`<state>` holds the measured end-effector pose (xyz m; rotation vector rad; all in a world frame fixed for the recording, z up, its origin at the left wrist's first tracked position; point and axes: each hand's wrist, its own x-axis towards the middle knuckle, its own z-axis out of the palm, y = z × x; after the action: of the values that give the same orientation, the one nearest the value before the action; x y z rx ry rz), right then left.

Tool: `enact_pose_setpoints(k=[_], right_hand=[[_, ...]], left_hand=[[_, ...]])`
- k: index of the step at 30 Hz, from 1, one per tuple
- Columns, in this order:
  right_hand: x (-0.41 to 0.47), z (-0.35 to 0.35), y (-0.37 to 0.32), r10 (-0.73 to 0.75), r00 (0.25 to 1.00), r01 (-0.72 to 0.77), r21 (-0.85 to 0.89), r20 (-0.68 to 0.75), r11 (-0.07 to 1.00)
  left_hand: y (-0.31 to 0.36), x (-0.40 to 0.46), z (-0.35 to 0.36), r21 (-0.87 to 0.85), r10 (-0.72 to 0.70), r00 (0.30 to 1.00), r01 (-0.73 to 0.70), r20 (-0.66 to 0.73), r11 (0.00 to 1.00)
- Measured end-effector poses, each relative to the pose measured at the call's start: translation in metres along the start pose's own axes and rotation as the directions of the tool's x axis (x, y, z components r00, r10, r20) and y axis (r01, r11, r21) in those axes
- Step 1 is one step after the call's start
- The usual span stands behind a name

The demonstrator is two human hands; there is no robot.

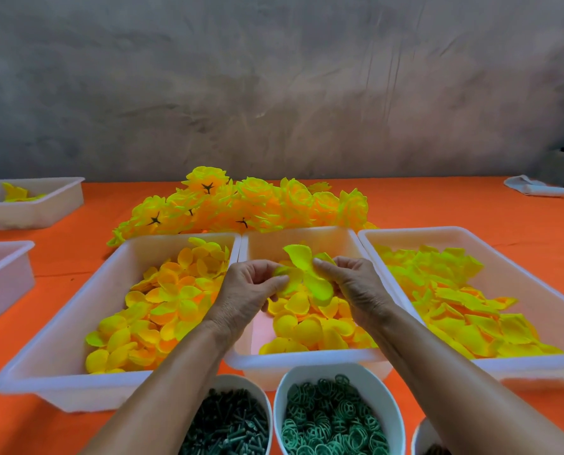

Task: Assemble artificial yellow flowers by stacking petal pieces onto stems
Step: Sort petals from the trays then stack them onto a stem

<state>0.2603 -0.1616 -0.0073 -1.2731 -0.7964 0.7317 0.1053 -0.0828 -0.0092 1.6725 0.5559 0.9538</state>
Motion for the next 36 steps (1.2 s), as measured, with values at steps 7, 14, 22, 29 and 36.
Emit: enact_pose_setpoints(k=[7,14,22,29,36], right_hand=[[-0.008,0.007,-0.003,0.049,0.999,-0.049,-0.022,-0.001,0.999],[-0.002,0.0,-0.006,0.188,0.974,-0.209,0.176,0.129,0.962],[-0.002,0.0,-0.001,-0.023,0.999,0.024,0.027,-0.048,0.999],[-0.006,0.005,-0.002,-0.106,0.994,0.104,-0.127,-0.008,0.986],[-0.008,0.008,-0.004,-0.092,0.988,0.099,-0.056,0.121,0.994]], left_hand=[[0.002,0.0,0.0,-0.016,-0.076,0.996,0.076,-0.044,0.997],[0.001,0.002,0.001,-0.034,-0.076,0.988,0.072,-0.137,0.997],[0.001,0.001,0.0,0.008,-0.067,0.995,0.068,-0.074,0.998],[0.01,-0.001,0.001,0.01,-0.112,0.994,0.112,-0.007,0.994],[0.004,0.0,0.001,0.008,-0.135,0.989,0.136,-0.065,0.991]])
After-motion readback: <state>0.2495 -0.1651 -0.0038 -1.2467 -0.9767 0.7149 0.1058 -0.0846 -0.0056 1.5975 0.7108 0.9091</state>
